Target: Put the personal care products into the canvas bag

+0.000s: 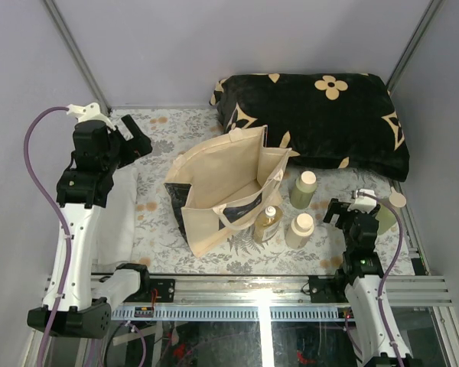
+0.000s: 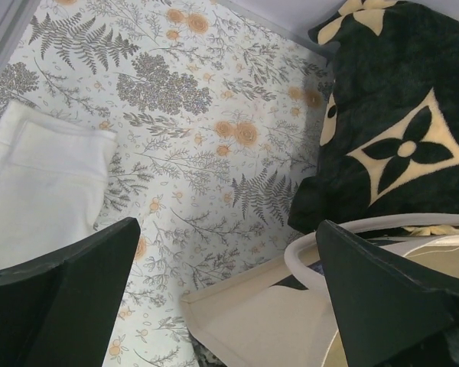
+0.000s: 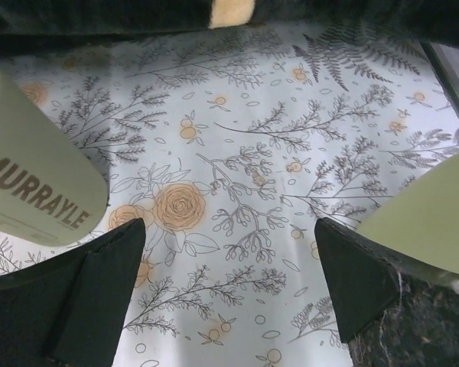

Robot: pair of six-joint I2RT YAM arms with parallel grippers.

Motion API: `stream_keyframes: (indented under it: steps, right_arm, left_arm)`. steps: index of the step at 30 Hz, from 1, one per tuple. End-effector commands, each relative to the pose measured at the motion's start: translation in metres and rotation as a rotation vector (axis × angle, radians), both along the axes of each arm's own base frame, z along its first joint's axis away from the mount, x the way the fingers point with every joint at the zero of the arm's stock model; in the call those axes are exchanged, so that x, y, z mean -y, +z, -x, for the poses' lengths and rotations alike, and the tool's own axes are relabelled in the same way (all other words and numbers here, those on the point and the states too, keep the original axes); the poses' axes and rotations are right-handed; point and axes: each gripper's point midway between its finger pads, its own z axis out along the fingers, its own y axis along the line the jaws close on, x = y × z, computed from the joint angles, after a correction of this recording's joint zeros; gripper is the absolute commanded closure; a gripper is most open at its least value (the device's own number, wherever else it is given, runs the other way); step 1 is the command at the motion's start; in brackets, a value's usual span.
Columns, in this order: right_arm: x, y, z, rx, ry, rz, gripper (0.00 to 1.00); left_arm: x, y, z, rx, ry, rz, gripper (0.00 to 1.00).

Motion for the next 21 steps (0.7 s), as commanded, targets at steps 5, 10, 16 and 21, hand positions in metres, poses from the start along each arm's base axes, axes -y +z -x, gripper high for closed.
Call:
stream_keyframes:
  steps: [5,10,16,21]
  right_arm:
    - [-0.046,0.154,-0.015,0.187,0.217,-0.146,0.01]
    - [-0.036,0.233,-0.005,0.396,0.204,-0.016,0.01]
    - [-0.029,0.298,0.015,0.741,0.132,-0.245,0.01]
    - [-0.004,0.270,0.009,0.811,-0.037,-0.522,0.01]
  left_arm:
    - [-0.002,0.032,-0.011,0.118,-0.022,-0.061,0.00]
    - [0.006,0.033,-0.033,0.121,-0.064,-0.046,0.00]
    - [0.014,0.023,-0.057,0.125,-0.105,-0.038,0.00]
    - [0.018,0.024,-0.071,0.119,-0.131,-0.048,0.00]
